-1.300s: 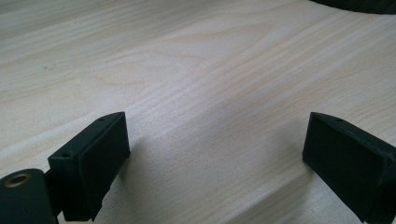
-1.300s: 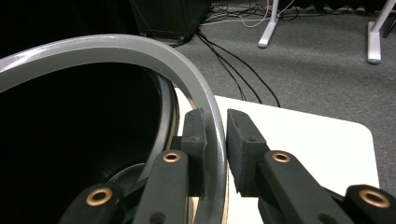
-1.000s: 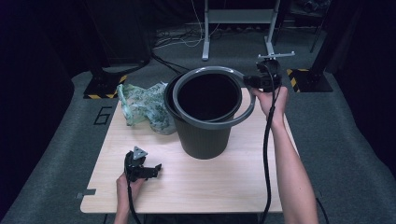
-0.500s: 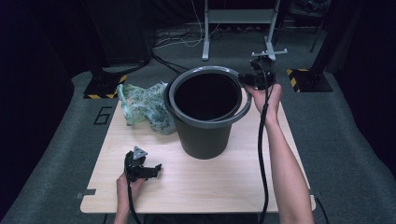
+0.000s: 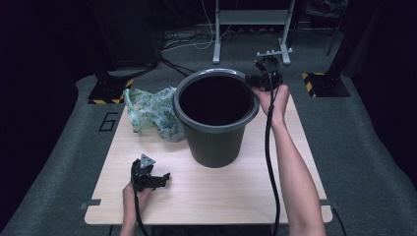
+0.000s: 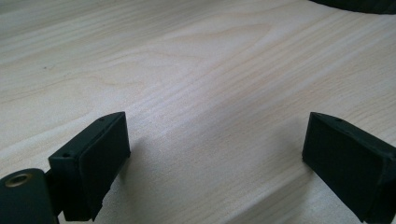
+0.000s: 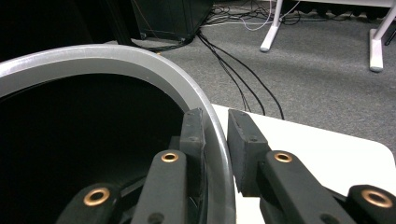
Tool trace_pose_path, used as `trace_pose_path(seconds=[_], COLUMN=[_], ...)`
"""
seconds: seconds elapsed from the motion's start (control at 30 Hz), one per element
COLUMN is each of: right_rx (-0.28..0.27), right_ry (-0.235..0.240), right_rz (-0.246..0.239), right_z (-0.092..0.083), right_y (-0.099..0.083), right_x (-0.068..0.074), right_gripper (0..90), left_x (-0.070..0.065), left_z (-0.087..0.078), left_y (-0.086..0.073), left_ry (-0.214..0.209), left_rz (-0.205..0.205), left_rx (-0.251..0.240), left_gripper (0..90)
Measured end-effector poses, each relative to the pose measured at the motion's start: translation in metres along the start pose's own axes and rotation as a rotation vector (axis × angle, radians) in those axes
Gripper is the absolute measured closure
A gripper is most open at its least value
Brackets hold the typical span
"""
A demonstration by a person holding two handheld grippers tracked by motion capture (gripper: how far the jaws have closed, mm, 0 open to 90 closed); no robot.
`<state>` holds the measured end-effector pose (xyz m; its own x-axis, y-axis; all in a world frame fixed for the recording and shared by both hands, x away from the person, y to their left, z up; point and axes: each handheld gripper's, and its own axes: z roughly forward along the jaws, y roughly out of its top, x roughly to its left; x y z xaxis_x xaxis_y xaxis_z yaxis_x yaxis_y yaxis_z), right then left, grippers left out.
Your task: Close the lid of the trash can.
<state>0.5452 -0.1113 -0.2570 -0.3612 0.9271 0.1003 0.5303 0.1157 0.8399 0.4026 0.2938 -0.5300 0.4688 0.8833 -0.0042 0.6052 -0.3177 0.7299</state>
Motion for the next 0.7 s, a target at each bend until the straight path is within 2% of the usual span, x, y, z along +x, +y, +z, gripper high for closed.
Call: trace_pose_path(seconds=[0.2,0.57,0.7], right_rx=[0.004,0.004,0.002], right_ry=[-0.003,-0.029,-0.035], right_rz=[0.000,-0.035,-0.040], right_z=[0.005,0.011,0.012], right_y=[0.004,0.009,0.009], right_x=[0.004,0.015,0.015], right_gripper=[76.0,76.0,76.0], left_x=[0.000,0.000,0.000], left_z=[0.000,0.000,0.000], left_y=[0.000,0.000,0.000], left_ry=[0.000,0.000,0.001], left_rz=[0.000,0.003,0.002], left_rx=[0.000,-0.001,-0.001], left_gripper=[7.1,7.1,7.1])
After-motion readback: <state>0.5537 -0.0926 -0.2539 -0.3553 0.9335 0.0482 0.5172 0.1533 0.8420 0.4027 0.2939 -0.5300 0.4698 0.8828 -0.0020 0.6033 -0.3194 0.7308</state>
